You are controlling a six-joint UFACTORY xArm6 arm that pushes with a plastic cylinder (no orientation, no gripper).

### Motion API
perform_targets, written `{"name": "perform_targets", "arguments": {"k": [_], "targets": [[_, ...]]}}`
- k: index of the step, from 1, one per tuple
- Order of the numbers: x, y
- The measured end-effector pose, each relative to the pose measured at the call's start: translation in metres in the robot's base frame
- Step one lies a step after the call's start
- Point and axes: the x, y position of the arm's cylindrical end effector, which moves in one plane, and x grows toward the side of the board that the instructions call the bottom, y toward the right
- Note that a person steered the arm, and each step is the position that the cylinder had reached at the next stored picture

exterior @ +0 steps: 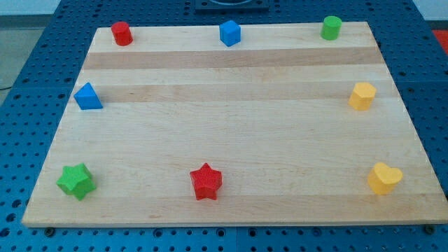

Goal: Move the green circle to the left of the green star

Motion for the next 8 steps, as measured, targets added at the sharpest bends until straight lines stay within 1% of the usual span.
{"name": "perform_targets", "arguments": {"k": [1, 2, 3, 4, 5, 6, 8], "targets": [[-0.074, -0.044], [-0.095, -0.09], [-0.123, -0.09], [-0.135, -0.102], [-0.157, -0.112], [-0.188, -0.127], [-0.234, -0.167]]}}
